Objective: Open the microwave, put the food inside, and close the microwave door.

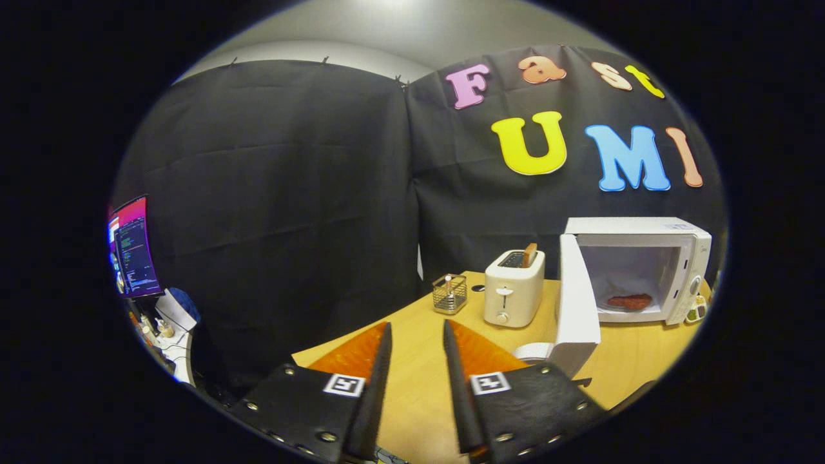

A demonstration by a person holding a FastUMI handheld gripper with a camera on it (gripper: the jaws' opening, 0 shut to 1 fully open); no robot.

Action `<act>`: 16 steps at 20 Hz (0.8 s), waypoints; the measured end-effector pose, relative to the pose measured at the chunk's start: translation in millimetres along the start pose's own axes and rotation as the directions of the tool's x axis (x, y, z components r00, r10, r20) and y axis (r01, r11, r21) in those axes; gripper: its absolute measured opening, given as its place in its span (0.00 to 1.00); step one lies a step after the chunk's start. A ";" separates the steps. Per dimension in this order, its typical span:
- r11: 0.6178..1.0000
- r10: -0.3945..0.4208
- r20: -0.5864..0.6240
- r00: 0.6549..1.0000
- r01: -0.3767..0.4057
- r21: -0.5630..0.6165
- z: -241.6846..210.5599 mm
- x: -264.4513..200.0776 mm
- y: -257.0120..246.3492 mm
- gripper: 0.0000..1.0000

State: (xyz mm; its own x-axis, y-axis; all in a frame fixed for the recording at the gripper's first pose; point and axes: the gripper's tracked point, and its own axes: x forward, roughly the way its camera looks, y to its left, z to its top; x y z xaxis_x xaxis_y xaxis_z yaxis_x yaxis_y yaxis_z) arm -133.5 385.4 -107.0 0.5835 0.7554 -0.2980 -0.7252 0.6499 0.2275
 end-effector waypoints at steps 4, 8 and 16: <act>0.998 -0.060 -0.072 0.996 0.061 0.016 -30.7 12.5 -26.6 0.16; 0.995 -0.087 -0.106 0.991 0.092 0.043 -38.7 10.5 -48.8 0.01; 0.974 -0.222 -0.127 0.967 0.226 0.020 -47.4 -21.8 -107.6 0.01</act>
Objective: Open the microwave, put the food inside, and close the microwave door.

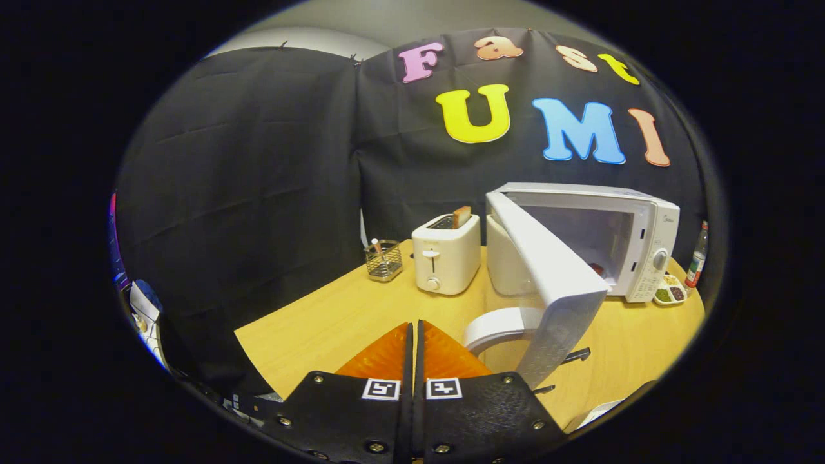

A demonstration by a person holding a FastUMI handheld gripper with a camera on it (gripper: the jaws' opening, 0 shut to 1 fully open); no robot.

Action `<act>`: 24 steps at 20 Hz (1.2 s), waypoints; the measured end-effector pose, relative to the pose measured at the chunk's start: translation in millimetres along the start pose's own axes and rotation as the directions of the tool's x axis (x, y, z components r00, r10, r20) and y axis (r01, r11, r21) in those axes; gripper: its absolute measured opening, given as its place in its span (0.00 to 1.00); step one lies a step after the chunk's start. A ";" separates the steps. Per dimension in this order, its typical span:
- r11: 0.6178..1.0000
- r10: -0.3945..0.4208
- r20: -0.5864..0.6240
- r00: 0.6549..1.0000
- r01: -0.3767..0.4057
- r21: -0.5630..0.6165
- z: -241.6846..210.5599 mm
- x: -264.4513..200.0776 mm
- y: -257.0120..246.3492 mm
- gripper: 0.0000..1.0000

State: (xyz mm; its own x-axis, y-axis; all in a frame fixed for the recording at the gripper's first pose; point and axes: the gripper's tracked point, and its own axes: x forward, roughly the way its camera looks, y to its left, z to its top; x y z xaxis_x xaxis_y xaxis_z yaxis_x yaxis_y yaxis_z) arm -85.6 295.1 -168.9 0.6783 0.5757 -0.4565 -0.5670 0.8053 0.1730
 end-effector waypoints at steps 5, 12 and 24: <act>0.996 -0.092 -0.019 0.996 0.092 0.014 -1.3 -7.1 -47.1 0.01; 0.981 -0.190 -0.014 0.982 0.190 0.033 7.3 -5.7 -110.2 0.01; 0.924 -0.374 -0.002 0.928 0.373 0.084 33.0 26.9 -235.8 0.01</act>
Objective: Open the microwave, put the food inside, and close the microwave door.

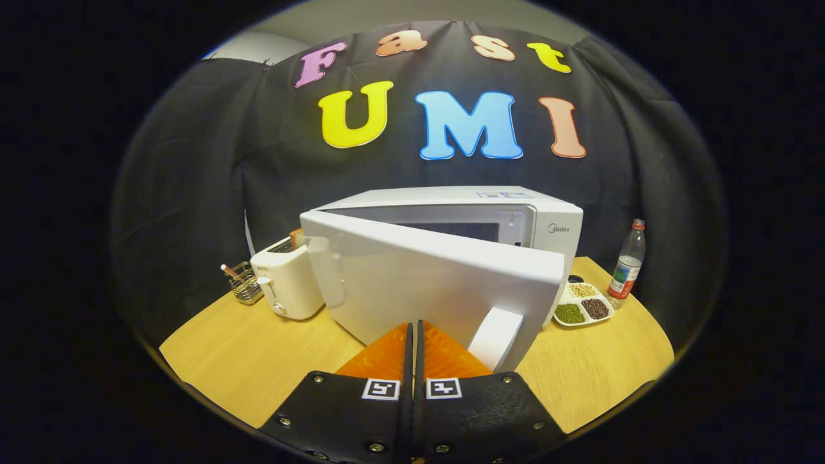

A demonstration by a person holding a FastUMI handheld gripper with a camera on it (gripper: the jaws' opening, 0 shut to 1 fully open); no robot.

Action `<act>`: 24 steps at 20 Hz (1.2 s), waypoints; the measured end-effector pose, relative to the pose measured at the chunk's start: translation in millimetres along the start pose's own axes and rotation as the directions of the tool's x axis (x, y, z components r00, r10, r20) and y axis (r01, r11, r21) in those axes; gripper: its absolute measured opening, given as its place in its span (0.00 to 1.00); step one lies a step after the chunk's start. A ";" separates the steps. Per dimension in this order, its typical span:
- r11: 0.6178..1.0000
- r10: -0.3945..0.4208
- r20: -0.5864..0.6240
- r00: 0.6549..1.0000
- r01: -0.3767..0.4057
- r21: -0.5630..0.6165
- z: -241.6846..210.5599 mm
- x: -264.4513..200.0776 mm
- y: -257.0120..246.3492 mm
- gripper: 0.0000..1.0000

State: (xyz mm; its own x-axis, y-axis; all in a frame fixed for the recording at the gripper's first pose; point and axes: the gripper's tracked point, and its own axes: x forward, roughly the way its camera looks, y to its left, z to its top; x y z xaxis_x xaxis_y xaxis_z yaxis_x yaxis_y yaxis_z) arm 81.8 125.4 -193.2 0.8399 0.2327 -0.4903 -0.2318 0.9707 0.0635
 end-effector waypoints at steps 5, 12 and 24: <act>0.999 -0.049 0.002 0.999 0.049 0.019 7.8 34.0 -23.7 0.01; 0.993 -0.115 0.017 0.993 0.115 0.029 19.6 75.6 -49.2 0.01; 0.981 -0.192 0.050 0.980 0.194 -0.019 30.7 106.8 -66.9 0.01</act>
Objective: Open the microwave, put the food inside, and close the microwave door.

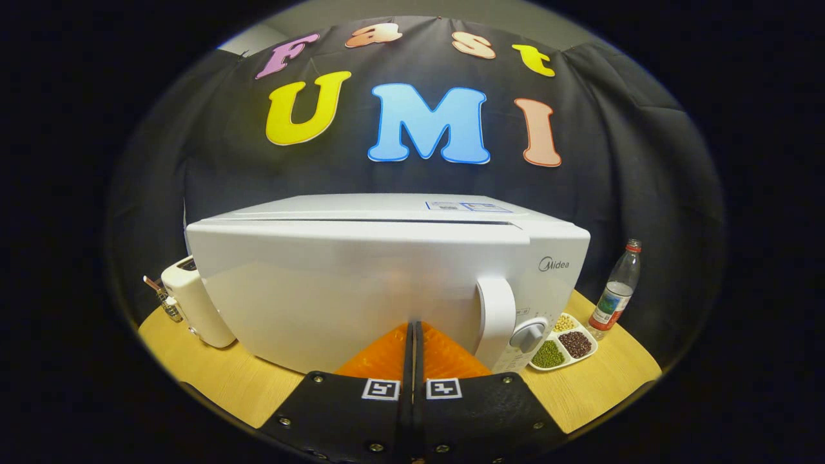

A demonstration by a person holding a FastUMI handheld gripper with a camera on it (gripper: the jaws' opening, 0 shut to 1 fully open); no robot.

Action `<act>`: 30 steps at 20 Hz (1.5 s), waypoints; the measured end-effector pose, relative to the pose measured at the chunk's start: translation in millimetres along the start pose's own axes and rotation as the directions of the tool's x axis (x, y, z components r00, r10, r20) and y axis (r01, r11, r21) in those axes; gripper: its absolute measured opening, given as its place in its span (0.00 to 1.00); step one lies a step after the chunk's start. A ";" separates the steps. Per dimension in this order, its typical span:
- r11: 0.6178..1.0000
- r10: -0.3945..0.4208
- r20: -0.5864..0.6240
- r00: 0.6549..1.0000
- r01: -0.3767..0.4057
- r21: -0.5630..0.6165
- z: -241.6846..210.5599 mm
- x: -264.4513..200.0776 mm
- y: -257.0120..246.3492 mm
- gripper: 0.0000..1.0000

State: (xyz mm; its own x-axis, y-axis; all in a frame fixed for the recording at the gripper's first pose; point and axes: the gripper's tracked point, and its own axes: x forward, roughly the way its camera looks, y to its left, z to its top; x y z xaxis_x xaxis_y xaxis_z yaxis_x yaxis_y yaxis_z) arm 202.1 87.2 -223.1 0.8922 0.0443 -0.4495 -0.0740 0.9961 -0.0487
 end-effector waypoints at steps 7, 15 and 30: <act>1.000 -0.012 0.016 1.000 0.012 0.022 12.9 -7.0 -0.4 0.02; 1.000 -0.024 0.125 0.992 0.024 -0.001 47.0 -81.0 -3.7 0.02; 0.999 -0.021 0.233 0.972 0.026 -0.019 45.9 -234.7 12.3 0.02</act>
State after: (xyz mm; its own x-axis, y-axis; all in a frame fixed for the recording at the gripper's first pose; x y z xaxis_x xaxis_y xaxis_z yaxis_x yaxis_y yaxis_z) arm 12.2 92.5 -77.2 0.9728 0.0404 -0.2283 -0.0593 0.9953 -0.0767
